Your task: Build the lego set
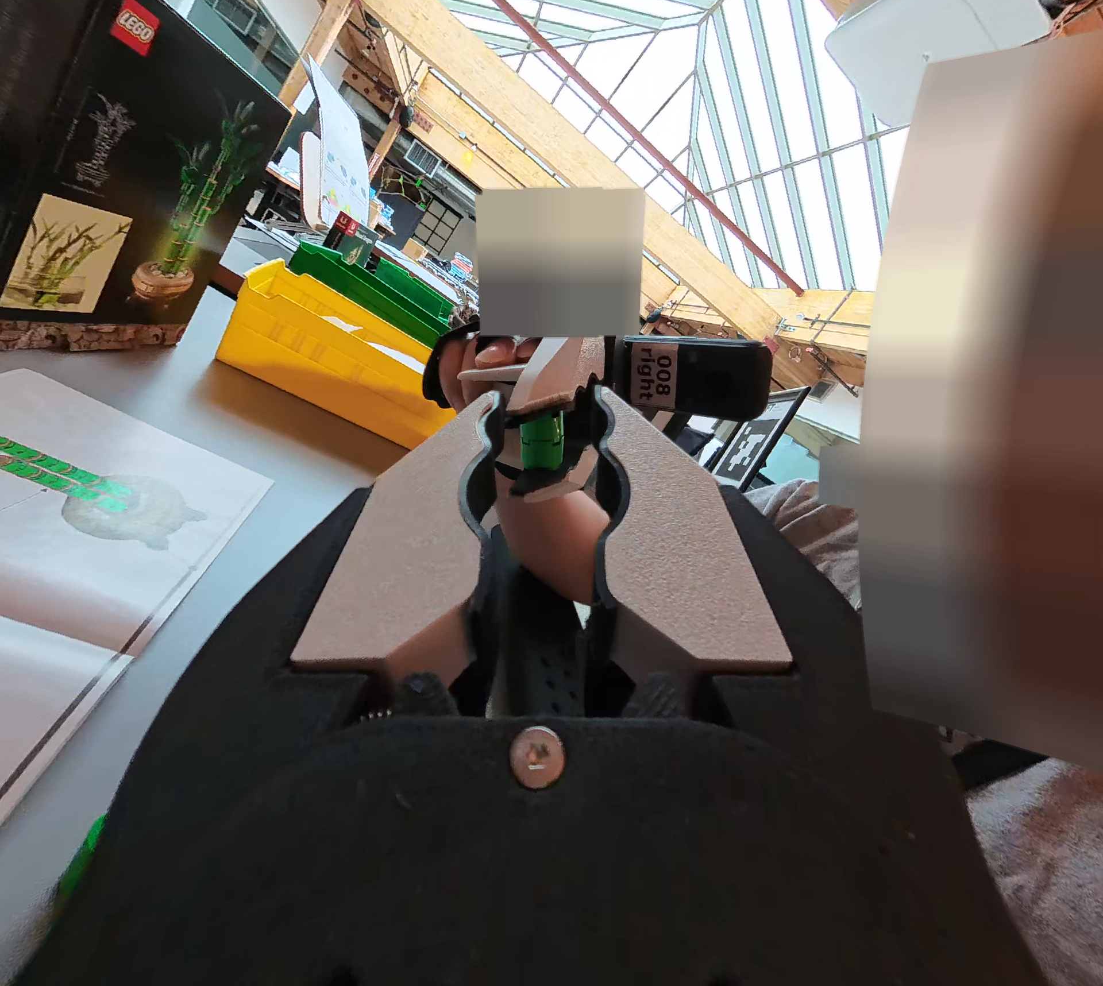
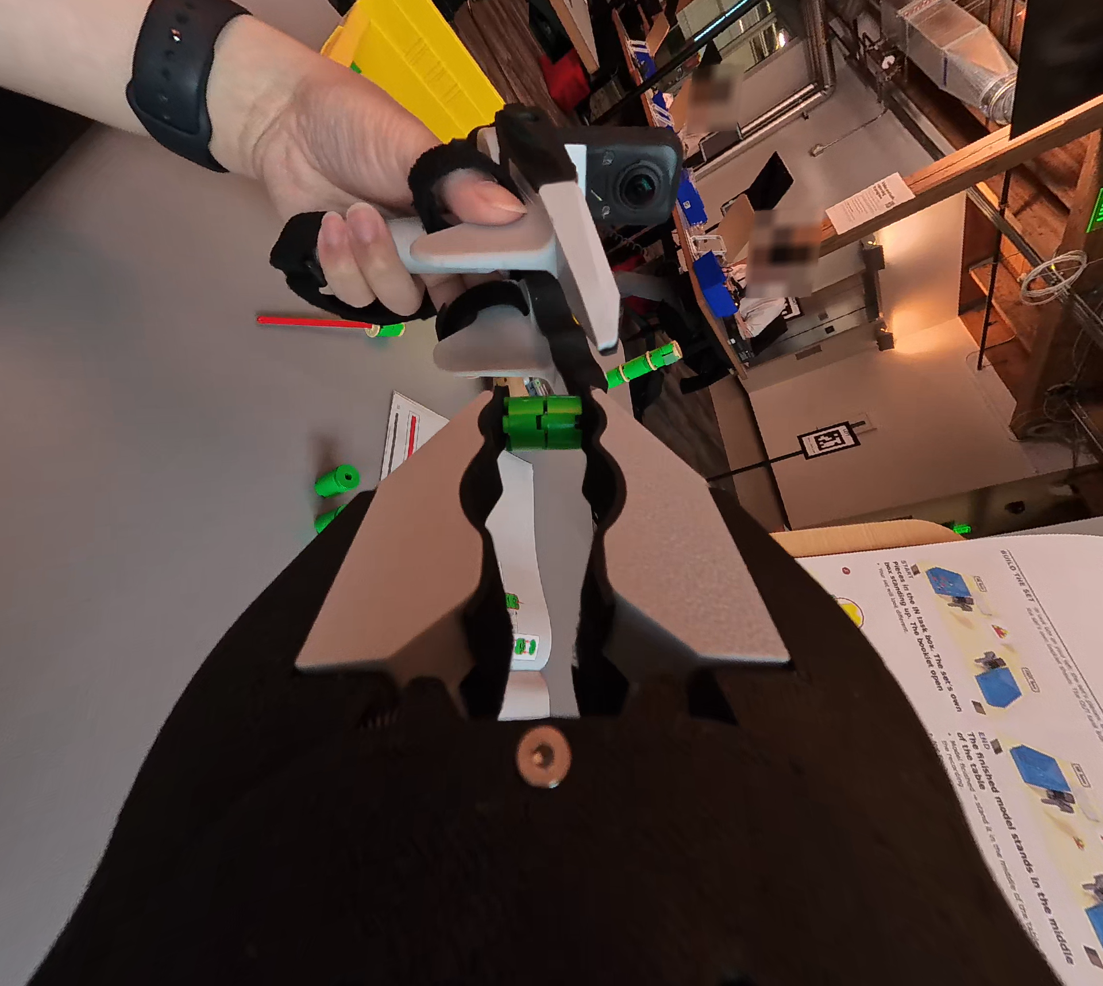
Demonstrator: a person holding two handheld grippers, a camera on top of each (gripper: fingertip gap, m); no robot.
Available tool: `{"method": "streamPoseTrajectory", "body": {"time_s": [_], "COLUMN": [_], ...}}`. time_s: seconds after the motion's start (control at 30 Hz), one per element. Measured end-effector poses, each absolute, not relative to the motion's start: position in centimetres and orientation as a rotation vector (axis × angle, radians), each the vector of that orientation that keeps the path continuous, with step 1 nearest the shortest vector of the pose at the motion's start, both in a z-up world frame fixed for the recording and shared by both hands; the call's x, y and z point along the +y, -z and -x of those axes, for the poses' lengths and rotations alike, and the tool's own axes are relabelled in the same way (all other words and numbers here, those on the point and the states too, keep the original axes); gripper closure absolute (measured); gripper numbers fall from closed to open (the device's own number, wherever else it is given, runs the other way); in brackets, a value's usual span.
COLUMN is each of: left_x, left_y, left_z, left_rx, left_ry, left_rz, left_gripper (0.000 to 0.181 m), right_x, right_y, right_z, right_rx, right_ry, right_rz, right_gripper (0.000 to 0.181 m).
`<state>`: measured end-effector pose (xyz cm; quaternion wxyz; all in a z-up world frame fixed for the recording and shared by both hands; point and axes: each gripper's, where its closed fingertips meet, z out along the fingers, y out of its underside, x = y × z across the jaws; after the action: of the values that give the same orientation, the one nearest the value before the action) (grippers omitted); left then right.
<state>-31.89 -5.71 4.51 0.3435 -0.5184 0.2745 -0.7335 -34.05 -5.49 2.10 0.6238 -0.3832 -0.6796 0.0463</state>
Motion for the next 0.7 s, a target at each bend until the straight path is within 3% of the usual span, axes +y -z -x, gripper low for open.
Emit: {"method": "streamPoseTrajectory", "body": {"time_s": [0.3,0.4,0.7], "left_x": [-6.2,-6.9,-6.5], "left_y": [-3.6,-3.9,-3.3], "left_z": [30.8,30.5,30.3], "left_rx": [0.755,0.775,0.766], "left_ry": [1.926,1.978,1.926], "left_rz": [1.397,1.356,1.416], "left_gripper": [0.156,0.168,0.168], "right_x": [-5.6,-5.9,-5.6], "right_y": [-2.3,-2.7,-2.2], "right_z": [34.1,34.2,34.2], "right_rx": [-1.545,-1.514,-1.522], "right_ry": [-0.178,-0.268,-0.306], "right_rz": [0.907,0.909,0.961], "right_gripper": [0.159,0.159,0.157]}}
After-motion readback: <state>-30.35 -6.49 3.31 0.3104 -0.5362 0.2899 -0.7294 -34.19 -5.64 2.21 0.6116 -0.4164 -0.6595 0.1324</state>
